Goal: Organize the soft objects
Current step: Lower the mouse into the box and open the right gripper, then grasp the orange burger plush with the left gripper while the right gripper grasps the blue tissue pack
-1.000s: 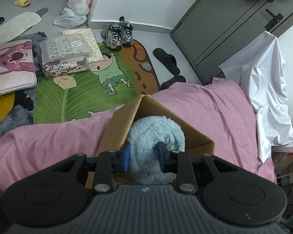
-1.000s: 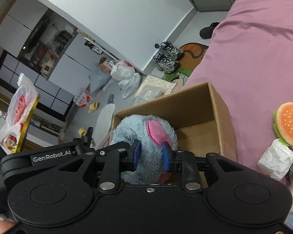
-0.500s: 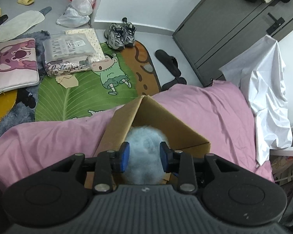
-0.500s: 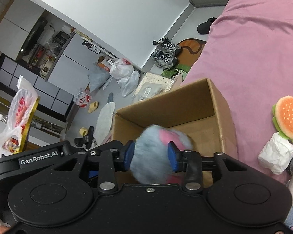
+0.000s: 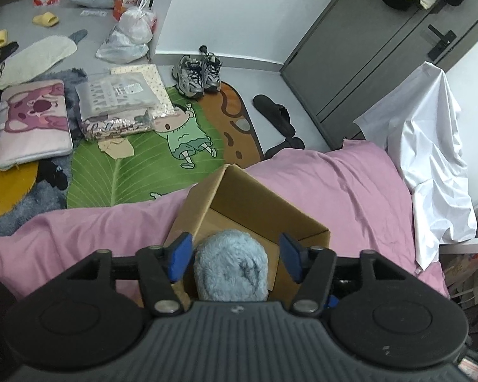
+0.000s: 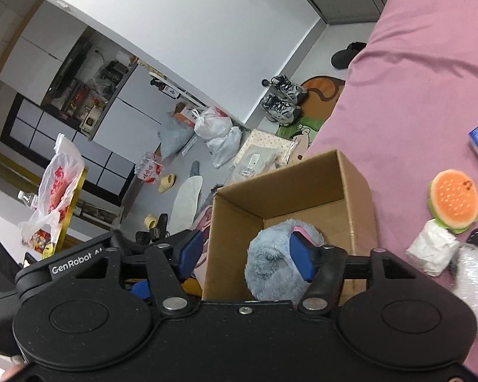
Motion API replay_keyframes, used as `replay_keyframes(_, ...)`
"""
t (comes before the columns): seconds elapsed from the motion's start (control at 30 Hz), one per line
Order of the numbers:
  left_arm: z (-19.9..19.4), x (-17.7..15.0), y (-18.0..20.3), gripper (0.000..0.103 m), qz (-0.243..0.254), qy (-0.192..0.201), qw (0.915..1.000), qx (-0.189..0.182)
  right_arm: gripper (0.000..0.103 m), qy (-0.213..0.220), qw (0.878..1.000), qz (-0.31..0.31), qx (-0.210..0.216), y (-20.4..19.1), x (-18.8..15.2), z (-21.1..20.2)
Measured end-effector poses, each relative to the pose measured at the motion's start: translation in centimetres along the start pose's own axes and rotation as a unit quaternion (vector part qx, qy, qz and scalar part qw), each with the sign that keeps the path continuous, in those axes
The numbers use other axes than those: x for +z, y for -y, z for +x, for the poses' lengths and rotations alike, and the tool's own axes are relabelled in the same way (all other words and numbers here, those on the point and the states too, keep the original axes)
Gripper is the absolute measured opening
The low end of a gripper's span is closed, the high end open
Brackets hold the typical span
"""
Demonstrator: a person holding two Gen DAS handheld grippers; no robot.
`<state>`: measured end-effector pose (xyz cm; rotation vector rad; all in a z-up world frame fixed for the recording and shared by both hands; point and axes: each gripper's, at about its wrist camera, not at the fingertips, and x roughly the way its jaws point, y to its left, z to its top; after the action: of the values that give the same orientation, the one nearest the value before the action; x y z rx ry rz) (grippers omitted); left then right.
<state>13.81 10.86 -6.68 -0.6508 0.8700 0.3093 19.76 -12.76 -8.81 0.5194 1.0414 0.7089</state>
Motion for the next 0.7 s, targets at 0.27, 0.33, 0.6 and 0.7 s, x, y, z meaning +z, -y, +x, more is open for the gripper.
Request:
replay_keyframes(0.27,-1.2,-0.7,1.7,0.072,0.024,0.014,0.9995,0.013,0.076,0.003,1.0,-0.017,-0.016,0.1,0.5,-2.5)
replay_keyframes(0.33,-1.5,-0.9,2.3,0.076,0.033,0.019,0.9991,0.019,0.08,0.007,0.999,-0.024,-0.022,0.2,0.7,-3.1)
replay_keyframes(0.6,-2.0,-2.0,4.9,0.079,0.065,0.027,0.9971,0.031,0.088,0.023,0.998,-0.033,-0.042,1.7,1.6,-6.3)
replay_keyframes(0.7,-2.0,-2.6,6.1,0.08,0.078,0.025,0.9961,0.031,0.089,0.032,0.998,-0.03,-0.044,2.6,2.1,-7.5)
